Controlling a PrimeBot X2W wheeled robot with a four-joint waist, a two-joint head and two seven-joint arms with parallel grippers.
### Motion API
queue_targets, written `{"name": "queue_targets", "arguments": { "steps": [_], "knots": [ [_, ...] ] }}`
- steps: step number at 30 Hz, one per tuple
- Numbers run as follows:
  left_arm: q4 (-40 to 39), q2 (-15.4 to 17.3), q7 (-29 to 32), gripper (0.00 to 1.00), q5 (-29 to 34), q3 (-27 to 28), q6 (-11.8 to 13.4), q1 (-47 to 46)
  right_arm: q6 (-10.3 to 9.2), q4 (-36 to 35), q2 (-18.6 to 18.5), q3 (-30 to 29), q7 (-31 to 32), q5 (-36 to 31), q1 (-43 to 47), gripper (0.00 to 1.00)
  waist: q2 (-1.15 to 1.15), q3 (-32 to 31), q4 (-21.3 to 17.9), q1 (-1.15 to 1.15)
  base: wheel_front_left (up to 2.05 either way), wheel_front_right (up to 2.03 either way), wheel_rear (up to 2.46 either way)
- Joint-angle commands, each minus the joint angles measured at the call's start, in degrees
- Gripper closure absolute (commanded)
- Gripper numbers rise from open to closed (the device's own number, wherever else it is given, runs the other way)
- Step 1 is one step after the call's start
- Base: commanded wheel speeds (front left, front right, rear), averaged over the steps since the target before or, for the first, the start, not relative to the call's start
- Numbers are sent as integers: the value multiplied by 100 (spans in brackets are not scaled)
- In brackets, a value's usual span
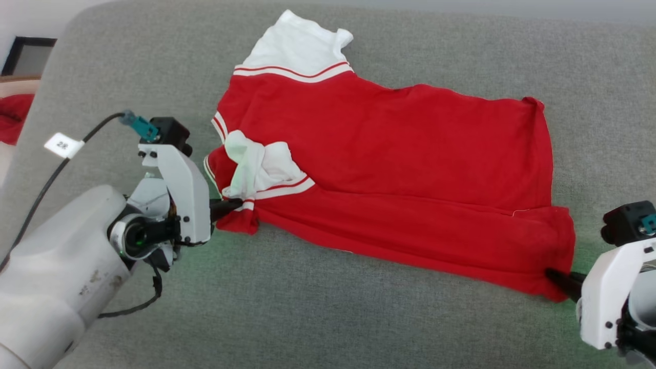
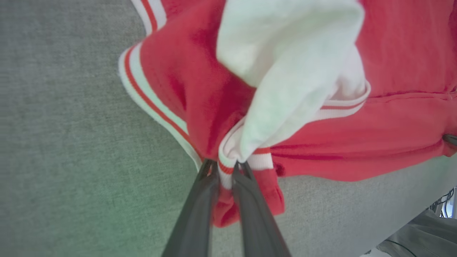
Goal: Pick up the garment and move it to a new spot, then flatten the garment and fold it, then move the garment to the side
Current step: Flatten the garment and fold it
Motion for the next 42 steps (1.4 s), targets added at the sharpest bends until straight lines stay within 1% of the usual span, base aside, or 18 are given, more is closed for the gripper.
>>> {"name": "queue_targets", "arguments": {
  "steps": [1, 11, 18, 23, 28, 33, 36, 37, 38, 39, 40, 41, 42],
  "knots": [
    [30, 81, -13, 100, -25, 19, 10, 63, -8, 34, -79, -87, -6, -9, -67, 100, 0, -25, 16, 0, 0, 0, 0],
    [-280, 283, -22, 100, -130, 39, 122, 316, -8, -64, -264, -345, 60, 139, 170, 100, 0, -288, 154, 0, 0, 0, 0],
    [-625, 460, 21, 100, -208, 19, 264, 554, -8, -316, -341, -513, 335, 127, 458, 100, 0, -494, 214, 0, 0, 0, 0],
    [-1050, 645, 64, 100, -225, -39, 476, 776, -8, -543, -392, -590, 556, 135, 718, 100, 0, -643, 242, 0, 0, 0, 0],
    [-1679, 906, 70, 100, -261, -106, 737, 1054, -8, -859, -420, -712, 816, 182, 1072, 100, 0, -750, 266, 0, 0, 0, 0],
    [-2357, 1197, -48, 100, -222, -173, 998, 1375, -8, -1200, -318, -819, 1001, 185, 1438, 100, 0, -795, 273, 0, 0, 0, 0],
    [-2639, 1301, -137, 100, -167, -220, 1129, 1538, -8, -1282, -237, -837, 1050, 154, 1573, 100, 0, -781, 267, 0, 0, 0, 0],
    [-2697, 1317, -158, 87, -161, -232, 1168, 1574, -8, -1284, -216, -819, 1045, 137, 1585, 100, 0, -778, 263, 0, 0, 0, 0],
    [-2750, 1332, -191, 65, -144, -238, 1191, 1601, -8, -1271, -196, -791, 1047, 121, 1605, 100, 0, -777, 258, 0, 0, 0, 0],
    [-2775, 1338, -207, 56, -130, -248, 1212, 1627, -8, -1258, -178, -759, 1041, 110, 1622, 93, 0, -775, 252, 0, 0, 0, 0],
    [-2807, 1336, -226, 55, -115, -272, 1204, 1652, -8, -1244, -157, -726, 1023, 104, 1618, 76, 0, -774, 244, 0, 0, 0, 0],
    [-2827, 1325, -242, 45, -115, -280, 1213, 1670, -8, -1229, -136, -697, 1000, 98, 1595, 59, 0, -773, 235, 0, 0, 0, 0],
    [-2844, 1308, -276, 11, -73, -285, 1207, 1668, -7, -1211, -127, -673, 977, 94, 1567, 52, 0, -772, 226, 0, 0, 0, 0]
  ]
}}
